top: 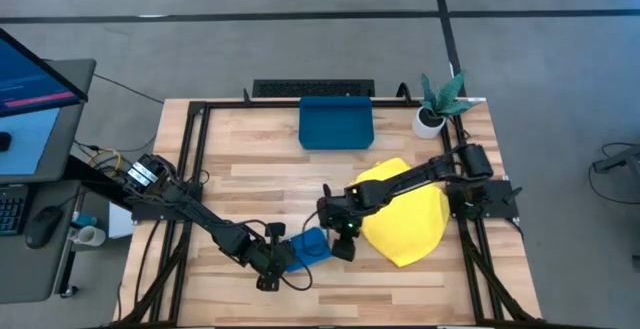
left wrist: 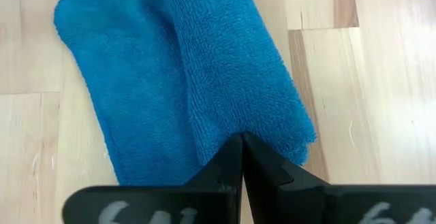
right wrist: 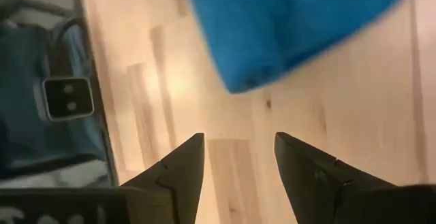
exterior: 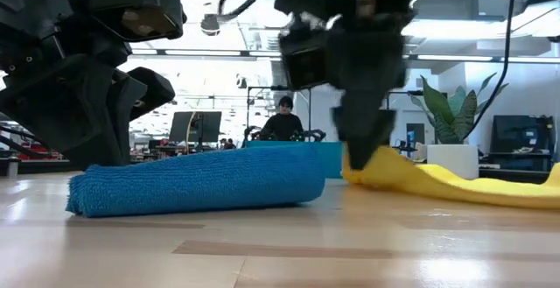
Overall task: Roll microfiber towels into tight, uniform cylinder then place into a basket
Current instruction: Roll the blue microfiber cloth
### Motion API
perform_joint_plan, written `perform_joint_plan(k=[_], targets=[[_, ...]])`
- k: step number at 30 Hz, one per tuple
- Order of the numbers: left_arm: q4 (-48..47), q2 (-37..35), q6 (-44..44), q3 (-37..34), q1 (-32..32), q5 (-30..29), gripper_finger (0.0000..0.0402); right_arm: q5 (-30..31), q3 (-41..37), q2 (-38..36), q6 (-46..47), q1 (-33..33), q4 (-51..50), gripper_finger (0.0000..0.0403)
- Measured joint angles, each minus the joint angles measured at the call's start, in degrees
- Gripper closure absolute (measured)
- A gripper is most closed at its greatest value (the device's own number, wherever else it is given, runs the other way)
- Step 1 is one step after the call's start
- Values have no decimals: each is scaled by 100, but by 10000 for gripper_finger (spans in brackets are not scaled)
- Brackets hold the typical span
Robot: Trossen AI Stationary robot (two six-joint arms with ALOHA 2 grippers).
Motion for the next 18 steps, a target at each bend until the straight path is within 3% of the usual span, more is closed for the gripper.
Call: perform_joint_plan(k=[7,14,18], targets=[[-67,0,-10,0,2,0,400,1006,3,-412,-1400,643,117,200],[-75,0,-96,0,2,0,400,1963,3,-447,-2201,1340,556,200],[-76,0,-170,0,2,7,400,3095,3,-428,-2365,1630,570,202]])
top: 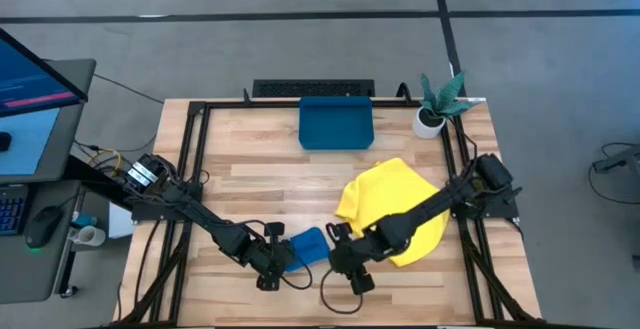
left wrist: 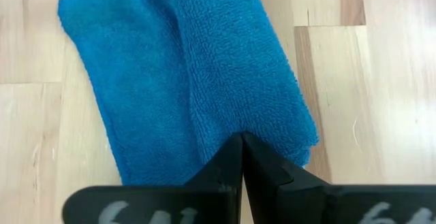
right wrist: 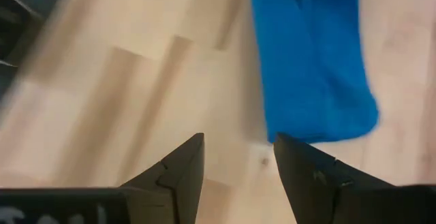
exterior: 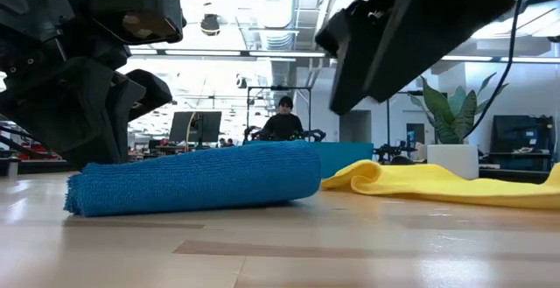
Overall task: Roll microfiber towels into tight, uniform cylinder then place into a basket
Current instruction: Roll the blue microfiber cloth
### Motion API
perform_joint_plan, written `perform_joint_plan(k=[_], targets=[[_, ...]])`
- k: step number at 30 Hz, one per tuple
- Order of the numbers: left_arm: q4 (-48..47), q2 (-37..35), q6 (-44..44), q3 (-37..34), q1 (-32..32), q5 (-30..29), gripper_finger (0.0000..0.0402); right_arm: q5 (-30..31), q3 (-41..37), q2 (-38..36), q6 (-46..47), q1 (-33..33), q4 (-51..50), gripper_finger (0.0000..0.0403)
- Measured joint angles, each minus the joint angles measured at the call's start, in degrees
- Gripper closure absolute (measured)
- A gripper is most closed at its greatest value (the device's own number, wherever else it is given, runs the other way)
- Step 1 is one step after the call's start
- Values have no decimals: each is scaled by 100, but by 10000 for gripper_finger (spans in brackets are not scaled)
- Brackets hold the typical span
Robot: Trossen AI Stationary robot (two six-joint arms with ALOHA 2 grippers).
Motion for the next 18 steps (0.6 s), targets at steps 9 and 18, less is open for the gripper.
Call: perform_joint_plan(k=[9,18], targets=[[-2,0,-28,0,0,6,400,853,-9,97,-587,53,153,198],[-5,0,-28,0,0,22,400,899,-27,331,-1583,-56,849,198]])
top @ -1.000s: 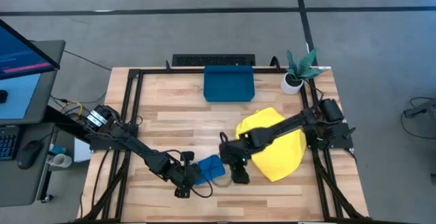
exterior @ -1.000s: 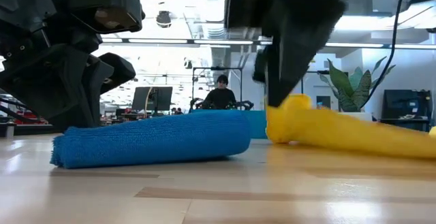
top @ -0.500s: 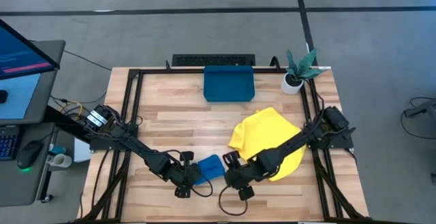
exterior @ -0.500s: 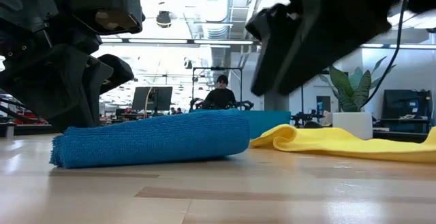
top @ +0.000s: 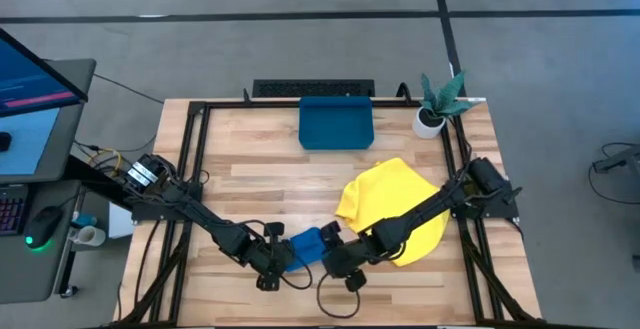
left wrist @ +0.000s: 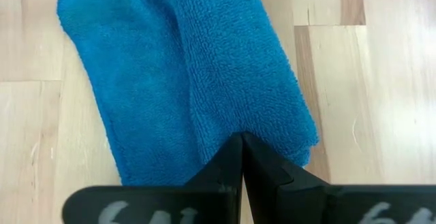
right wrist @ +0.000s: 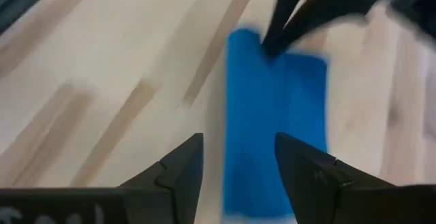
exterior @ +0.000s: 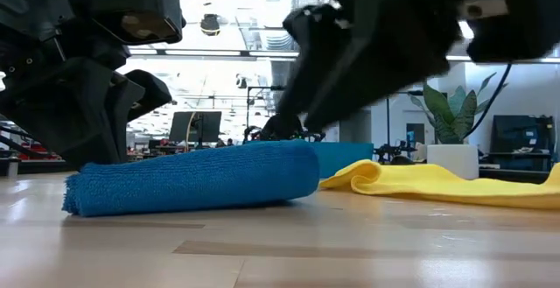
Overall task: Roll microfiber towels into tight, uniform cylinder then place into a basket
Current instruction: Roll the blue microfiber cloth
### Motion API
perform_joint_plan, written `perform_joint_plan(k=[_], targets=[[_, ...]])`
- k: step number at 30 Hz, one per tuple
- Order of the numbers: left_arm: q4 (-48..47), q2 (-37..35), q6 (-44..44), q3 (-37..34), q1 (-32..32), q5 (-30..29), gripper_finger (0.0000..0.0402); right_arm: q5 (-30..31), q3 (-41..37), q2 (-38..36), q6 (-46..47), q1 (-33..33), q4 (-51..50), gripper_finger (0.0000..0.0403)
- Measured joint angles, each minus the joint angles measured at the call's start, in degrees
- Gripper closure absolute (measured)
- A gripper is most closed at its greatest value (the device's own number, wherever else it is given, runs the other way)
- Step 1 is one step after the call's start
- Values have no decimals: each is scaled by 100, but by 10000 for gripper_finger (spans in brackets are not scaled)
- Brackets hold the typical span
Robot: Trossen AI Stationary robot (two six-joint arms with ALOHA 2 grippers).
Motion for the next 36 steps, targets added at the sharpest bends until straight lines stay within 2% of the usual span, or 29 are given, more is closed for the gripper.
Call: perform_joint_plan(k=[3,6,15,19,23,28,36], targets=[[-28,0,0,0,-2,1,400,24,100,221,-124,-55,370,198],[-53,0,0,0,-3,6,400,214,40,266,-205,-61,246,198],[-93,-2,-26,2,7,20,400,146,51,627,-138,-115,246,206],[-114,-2,-19,2,7,17,400,65,68,760,122,-175,291,213],[-133,-31,114,2,7,-55,400,-354,80,799,497,-316,267,223],[-181,-248,266,0,-24,-304,400,-802,88,845,1027,-457,213,256],[-163,-708,350,0,-283,-565,400,-1045,86,852,1690,-594,165,345]])
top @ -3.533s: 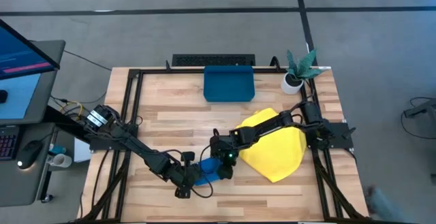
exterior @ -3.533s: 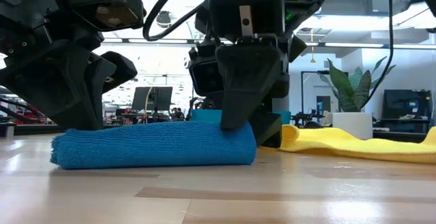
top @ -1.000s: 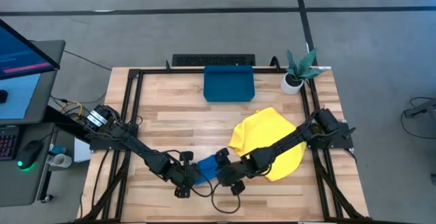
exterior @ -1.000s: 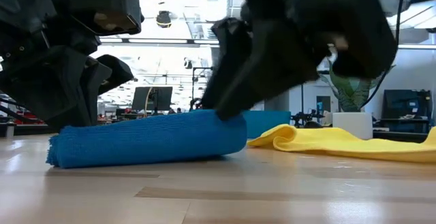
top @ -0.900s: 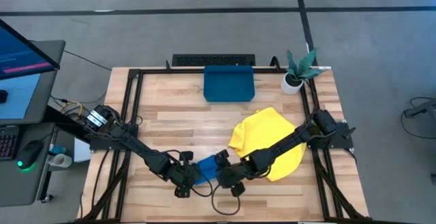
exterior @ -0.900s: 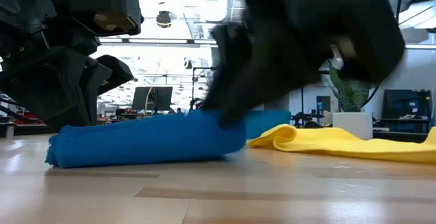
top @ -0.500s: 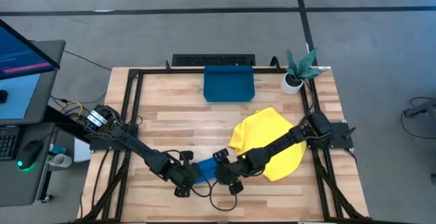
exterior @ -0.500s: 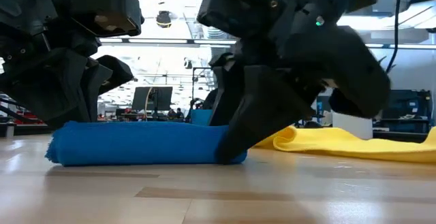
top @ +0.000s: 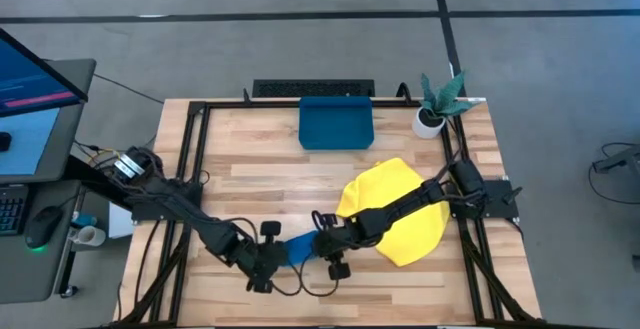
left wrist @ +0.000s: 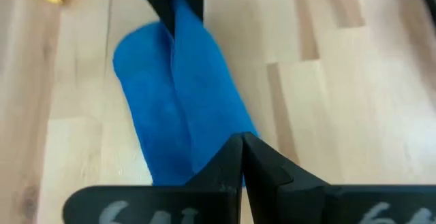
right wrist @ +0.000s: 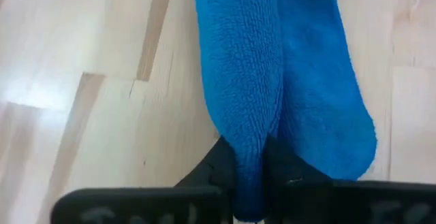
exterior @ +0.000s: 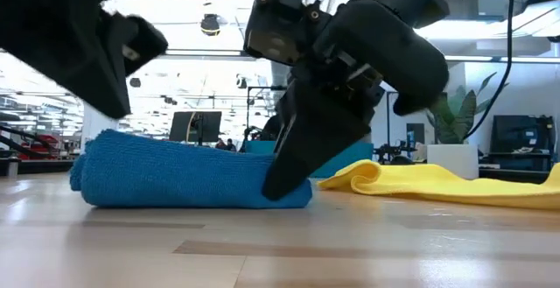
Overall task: Roll microfiber towels into tight, uniform cylinder then place into a basket
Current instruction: Roll the blue microfiber cloth
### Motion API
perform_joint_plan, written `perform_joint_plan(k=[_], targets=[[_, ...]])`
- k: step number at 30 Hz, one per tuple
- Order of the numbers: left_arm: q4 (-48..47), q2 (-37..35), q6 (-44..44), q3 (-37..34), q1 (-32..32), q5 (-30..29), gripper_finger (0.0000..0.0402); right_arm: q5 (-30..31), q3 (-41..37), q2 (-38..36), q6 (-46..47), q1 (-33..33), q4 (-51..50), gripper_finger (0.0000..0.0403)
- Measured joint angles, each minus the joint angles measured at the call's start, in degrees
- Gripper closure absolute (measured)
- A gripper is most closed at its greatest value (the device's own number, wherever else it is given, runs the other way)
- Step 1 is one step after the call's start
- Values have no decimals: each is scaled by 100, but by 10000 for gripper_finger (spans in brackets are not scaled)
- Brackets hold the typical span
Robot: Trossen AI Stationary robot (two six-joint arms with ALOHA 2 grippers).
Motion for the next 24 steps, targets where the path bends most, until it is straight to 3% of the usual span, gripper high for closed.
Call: perform_joint_plan(k=[5,14,24], targets=[[68,-63,181,0,-234,-385,400,-232,-4,2,409,-119,-2,352],[651,345,799,7,-120,-528,400,-647,-15,2,830,-317,25,345],[416,527,262,2,235,-663,400,-1047,-4,7,869,-398,13,346]])
